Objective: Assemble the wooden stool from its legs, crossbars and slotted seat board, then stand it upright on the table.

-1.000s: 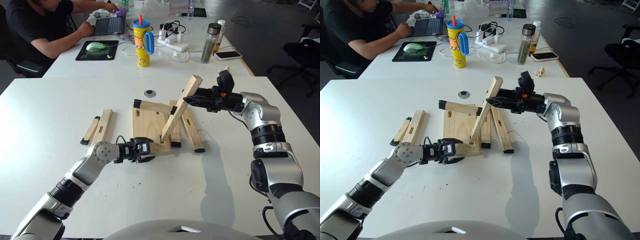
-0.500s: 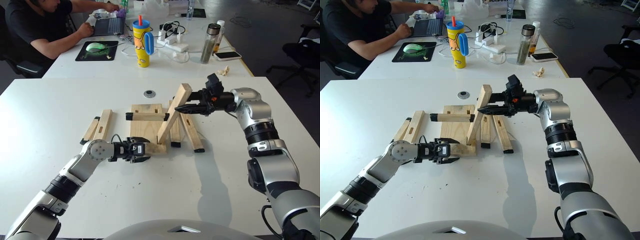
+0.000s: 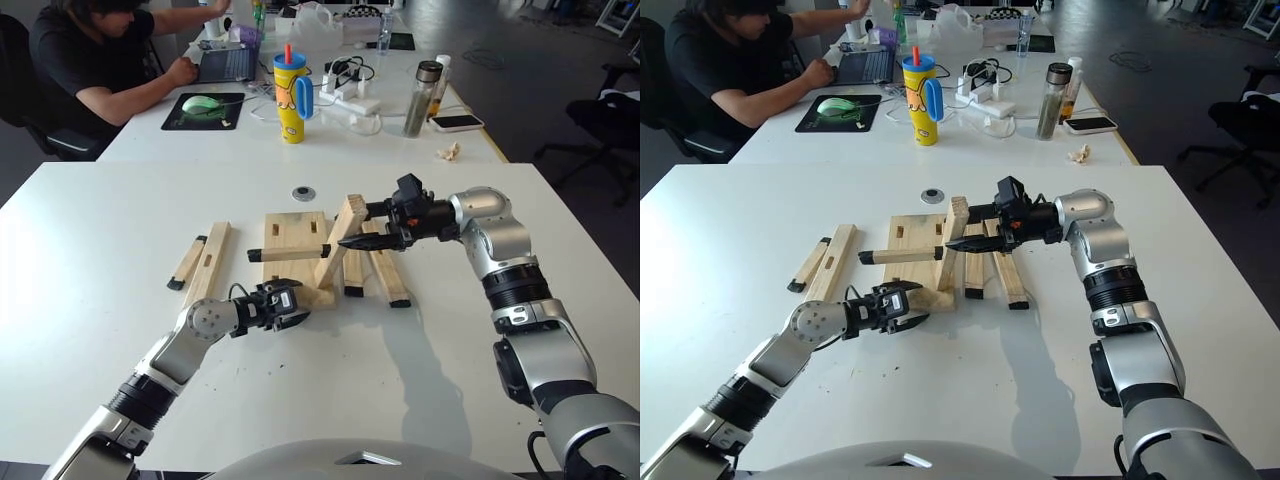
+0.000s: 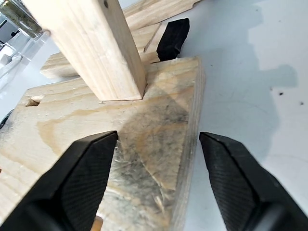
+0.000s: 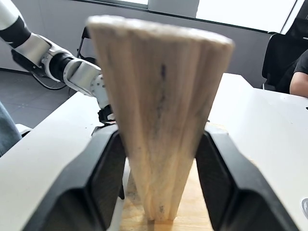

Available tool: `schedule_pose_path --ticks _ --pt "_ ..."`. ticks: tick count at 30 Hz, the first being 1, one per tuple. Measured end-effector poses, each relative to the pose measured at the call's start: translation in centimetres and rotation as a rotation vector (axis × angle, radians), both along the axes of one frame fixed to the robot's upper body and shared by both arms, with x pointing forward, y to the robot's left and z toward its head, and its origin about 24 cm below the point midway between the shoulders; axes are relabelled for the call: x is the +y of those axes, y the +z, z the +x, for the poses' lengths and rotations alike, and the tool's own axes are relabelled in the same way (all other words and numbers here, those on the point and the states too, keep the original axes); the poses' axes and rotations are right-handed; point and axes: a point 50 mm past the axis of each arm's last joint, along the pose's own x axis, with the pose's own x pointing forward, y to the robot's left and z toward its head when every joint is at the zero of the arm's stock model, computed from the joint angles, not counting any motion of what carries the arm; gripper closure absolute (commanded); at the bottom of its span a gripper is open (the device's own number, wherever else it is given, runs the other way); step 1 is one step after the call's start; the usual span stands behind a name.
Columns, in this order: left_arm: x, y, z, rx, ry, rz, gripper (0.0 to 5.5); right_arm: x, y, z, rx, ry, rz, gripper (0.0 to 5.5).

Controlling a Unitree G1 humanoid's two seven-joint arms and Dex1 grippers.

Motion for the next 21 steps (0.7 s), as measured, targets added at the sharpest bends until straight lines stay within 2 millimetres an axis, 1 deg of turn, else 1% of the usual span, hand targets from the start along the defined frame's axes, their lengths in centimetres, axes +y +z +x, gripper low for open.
schedule_pose_path --ticks 1,2,4,6,9,11,14,17,20,21 --pt "-0.1 -0.1 0.0 0.002 0.009 -0.004 2.34 0.0 -0.1 0.1 0.015 -0.006 0.001 3.02" --pt "-0.3 -0.2 0.1 0.001 0.019 -0.014 2.34 -0.1 -0.2 0.2 0.038 -0.025 -0.009 2.81" --pt "-1.0 -0.2 0.2 0.000 0.029 -0.041 2.34 0.1 -1.2 0.3 0.106 -0.048 -0.025 2.52" --pt "-1.5 -0.2 0.4 0.000 0.037 -0.055 2.34 0.2 -1.4 0.4 0.119 -0.055 -0.022 2.19" --pt "-1.7 -0.2 0.6 0.005 0.049 -0.063 2.34 0.1 -1.2 0.7 0.079 -0.072 -0.045 2.15" --pt "-1.9 -0.2 0.6 0.007 0.061 -0.068 2.34 -0.2 -1.3 1.0 0.024 -0.106 -0.092 2.15" --pt "-2.0 -0.3 0.8 0.004 0.080 -0.073 2.34 -1.8 -1.3 1.2 -0.028 -0.153 -0.172 2.15" --pt "-1.9 -0.3 1.0 0.000 0.100 -0.073 2.34 -5.0 -1.3 1.1 -0.051 -0.236 -0.310 2.15" --pt "-1.5 -0.3 1.2 0.000 0.134 -0.069 2.34 -7.7 -2.4 0.5 -0.017 -0.342 -0.367 2.15" --pt "-1.3 -0.3 1.3 -0.001 0.147 -0.067 2.34 -8.3 -2.8 0.3 -0.002 -0.374 -0.370 2.15"
